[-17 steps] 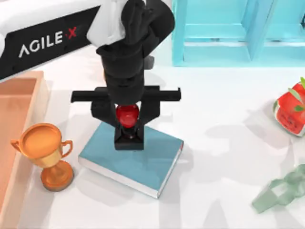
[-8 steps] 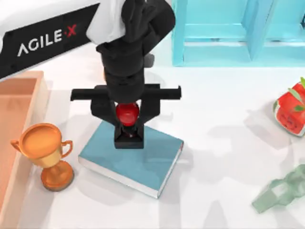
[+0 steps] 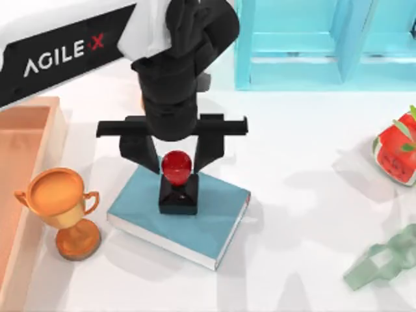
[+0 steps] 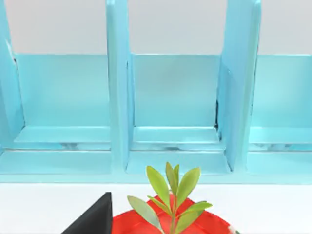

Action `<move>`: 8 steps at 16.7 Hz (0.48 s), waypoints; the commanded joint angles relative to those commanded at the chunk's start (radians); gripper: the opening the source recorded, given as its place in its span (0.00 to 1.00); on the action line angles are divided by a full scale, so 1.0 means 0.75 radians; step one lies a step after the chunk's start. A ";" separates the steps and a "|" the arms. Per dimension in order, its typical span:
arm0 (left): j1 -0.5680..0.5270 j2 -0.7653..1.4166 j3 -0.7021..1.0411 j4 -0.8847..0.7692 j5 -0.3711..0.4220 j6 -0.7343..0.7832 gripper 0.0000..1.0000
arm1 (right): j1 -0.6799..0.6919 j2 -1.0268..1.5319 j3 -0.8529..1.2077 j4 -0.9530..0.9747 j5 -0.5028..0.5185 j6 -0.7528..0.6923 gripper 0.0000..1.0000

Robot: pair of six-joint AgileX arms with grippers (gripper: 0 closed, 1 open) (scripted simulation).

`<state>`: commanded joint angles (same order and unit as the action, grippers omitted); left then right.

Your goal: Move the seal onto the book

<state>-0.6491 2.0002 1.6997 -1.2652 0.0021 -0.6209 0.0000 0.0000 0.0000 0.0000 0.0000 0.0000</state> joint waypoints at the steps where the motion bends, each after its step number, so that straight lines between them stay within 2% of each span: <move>1: 0.000 0.000 0.000 0.000 0.000 0.000 0.83 | 0.000 0.000 0.000 0.000 0.000 0.000 1.00; 3: 0.000 0.000 0.000 0.000 0.000 0.000 0.98 | 0.000 0.000 0.000 0.000 0.000 0.000 1.00; 8: 0.000 0.000 0.000 0.000 0.000 0.000 1.00 | 0.000 0.000 0.000 0.000 0.000 0.000 1.00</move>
<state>-0.6491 2.0002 1.6997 -1.2652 0.0021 -0.6209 0.0000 0.0000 0.0000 0.0000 0.0000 0.0000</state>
